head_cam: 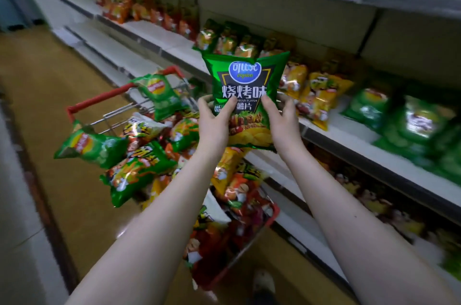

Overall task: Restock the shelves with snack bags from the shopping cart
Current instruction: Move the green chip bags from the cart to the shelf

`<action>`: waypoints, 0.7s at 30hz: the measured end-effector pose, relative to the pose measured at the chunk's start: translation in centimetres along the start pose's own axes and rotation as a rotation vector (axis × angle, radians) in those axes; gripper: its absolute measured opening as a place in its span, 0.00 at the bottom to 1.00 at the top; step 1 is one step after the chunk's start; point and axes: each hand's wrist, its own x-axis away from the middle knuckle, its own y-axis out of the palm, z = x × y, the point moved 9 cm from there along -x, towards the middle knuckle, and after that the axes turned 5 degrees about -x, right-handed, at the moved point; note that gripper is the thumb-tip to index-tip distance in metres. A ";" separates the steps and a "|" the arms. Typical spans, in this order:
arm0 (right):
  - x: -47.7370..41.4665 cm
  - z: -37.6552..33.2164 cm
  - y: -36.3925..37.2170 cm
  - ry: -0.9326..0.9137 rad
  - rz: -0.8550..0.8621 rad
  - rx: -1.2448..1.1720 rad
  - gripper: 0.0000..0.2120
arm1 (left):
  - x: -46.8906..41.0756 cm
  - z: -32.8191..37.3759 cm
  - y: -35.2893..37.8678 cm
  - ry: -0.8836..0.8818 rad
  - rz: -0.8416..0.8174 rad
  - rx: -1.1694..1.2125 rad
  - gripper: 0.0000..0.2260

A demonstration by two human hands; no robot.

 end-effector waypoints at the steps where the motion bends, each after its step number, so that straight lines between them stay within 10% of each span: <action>1: 0.5 -0.3 -2.5 -0.003 0.048 0.004 0.18 | 1.0 0.2 2.1 0.010 -0.038 0.002 0.18; 21: 10.7 -2.2 -47.3 -0.019 0.745 0.033 0.20 | 22.0 -0.9 42.6 -0.049 -0.738 0.001 0.20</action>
